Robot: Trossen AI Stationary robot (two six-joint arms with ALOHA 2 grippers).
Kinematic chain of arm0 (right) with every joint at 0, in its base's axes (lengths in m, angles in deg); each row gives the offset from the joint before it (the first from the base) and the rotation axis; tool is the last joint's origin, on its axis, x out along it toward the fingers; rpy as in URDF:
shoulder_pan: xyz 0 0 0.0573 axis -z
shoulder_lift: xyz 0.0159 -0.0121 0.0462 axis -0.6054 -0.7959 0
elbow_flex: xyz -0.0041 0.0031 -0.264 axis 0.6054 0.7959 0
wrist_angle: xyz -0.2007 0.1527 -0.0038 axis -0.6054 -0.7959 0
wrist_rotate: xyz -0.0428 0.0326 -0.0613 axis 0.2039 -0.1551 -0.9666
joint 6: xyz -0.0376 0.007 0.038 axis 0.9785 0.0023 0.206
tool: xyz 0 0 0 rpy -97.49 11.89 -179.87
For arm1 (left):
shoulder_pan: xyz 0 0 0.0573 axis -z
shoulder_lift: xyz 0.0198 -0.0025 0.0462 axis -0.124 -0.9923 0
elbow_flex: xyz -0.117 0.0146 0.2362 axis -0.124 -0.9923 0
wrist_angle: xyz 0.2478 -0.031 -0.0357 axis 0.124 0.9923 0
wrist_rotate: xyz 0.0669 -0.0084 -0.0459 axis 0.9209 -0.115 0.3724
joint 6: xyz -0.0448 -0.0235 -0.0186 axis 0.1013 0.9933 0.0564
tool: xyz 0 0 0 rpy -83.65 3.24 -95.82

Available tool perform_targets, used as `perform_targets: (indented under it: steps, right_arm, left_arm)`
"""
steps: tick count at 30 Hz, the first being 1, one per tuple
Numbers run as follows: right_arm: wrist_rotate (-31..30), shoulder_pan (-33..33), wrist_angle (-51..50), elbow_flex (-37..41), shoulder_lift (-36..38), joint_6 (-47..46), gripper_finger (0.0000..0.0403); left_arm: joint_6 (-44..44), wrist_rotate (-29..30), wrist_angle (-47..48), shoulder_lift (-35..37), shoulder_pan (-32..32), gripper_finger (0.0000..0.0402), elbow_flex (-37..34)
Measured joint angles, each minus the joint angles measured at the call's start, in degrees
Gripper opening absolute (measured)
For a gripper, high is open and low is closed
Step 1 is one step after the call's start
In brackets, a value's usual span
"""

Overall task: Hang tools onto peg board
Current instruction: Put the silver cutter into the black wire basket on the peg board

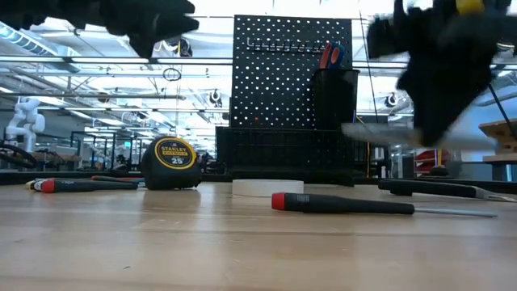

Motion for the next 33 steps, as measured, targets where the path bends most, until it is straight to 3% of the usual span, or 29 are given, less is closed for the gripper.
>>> perform_targets:
  steps: [9,15,21,26,33]
  right_arm:
    - [-12.7,-2.5,0.7,-11.7,0.1,10.6,0.0121]
    - [-21.8,-2.0,7.9,-15.8,0.1,22.3,0.0121]
    - [-24.0,1.1,18.5,-16.2,0.1,36.0,0.0121]
    - [-33.4,5.1,23.7,-16.2,0.1,47.3,0.0122]
    - [-34.6,13.3,31.1,-16.3,-0.6,56.4,0.0124]
  left_arm:
    - [0.0,-2.5,-2.7,0.1,0.1,0.0143,0.7]
    - [0.0,-2.6,-2.7,0.1,0.1,0.0143,0.8]
    - [0.0,-2.6,-2.6,0.1,0.1,0.0143,0.8]
    - [0.0,-2.6,-2.4,0.1,0.1,0.0143,0.8]
    - [-0.5,-2.6,-2.4,0.1,0.1,0.0143,0.8]
